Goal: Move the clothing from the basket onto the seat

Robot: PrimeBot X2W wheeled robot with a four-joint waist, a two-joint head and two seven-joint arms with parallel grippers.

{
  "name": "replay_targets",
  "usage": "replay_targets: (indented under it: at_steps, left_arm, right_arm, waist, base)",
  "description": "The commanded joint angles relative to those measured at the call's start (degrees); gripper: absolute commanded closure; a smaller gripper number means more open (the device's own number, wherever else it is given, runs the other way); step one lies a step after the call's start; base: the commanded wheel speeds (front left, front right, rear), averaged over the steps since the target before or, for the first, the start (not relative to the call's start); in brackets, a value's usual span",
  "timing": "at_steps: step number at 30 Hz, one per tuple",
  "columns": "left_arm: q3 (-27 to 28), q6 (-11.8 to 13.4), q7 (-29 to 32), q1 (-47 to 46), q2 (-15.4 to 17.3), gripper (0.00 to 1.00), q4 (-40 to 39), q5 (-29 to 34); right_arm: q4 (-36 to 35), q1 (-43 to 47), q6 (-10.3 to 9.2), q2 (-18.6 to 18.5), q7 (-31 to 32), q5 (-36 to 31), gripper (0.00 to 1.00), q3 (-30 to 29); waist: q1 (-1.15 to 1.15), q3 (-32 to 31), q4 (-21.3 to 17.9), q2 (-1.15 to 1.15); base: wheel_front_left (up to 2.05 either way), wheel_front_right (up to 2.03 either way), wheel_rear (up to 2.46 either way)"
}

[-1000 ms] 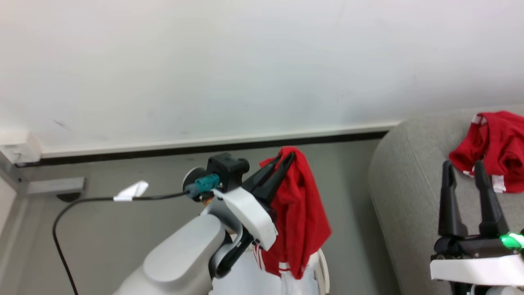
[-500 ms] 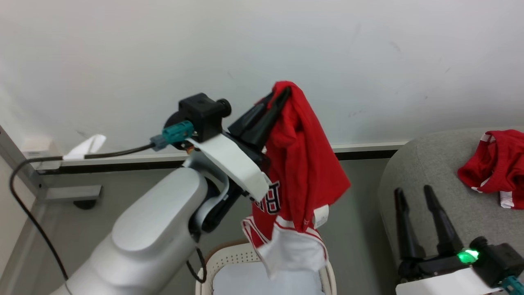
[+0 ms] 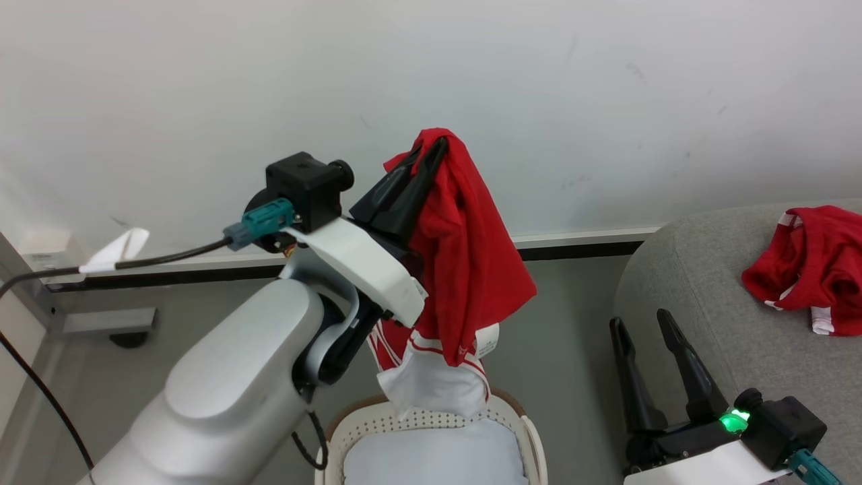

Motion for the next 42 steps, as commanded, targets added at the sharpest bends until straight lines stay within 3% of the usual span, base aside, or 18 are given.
replay_targets:
  at_steps: [1,9,17,28,42]
  left_arm:
    - [0.14,-0.05,-0.34,0.58,0.31,1.00,0.17,-0.17]
    - [-0.29,-0.09,-0.49,0.79,0.02,1.00,0.71,-0.42]
    - [-1.27,-0.34,-0.17,0.80,-0.91,1.00,1.34,-0.51]
    - [-5.09,-1.34,0.11,1.98,-4.70,1.00,1.37,-0.09]
    - [-10.80,-3.37,1.45,3.18,-10.01,1.00,0.66,-0.01]
  right_arm:
    - [0.13,-0.66,-0.13,-0.10,-0.09,0.18,0.00,0.27]
    - [0.71,-1.24,-0.13,-0.85,-0.10,0.15,0.00,3.03]
    - [3.01,-5.79,-0.13,-1.92,3.52,2.47,0.00,13.03]
    - [18.63,-15.46,-0.13,-0.18,5.32,6.12,0.00,18.65]
    - [39.05,-24.68,-0.13,-0.01,1.38,8.05,0.00,24.18]
  waist:
    - [0.00,0.01,-0.01,-0.01]
    - [0.00,-0.02,0.54,-0.01]
    - [0.00,0.15,1.69,-0.01]
    - [0.00,-0.50,6.29,-0.01]
    - [0.00,-1.72,14.04,-0.01]
  base:
    - [0.00,0.00,0.00]
    - [0.00,0.00,0.00]
    - [0.00,0.00,0.00]
    - [0.00,0.00,0.00]
    - [0.00,0.00,0.00]
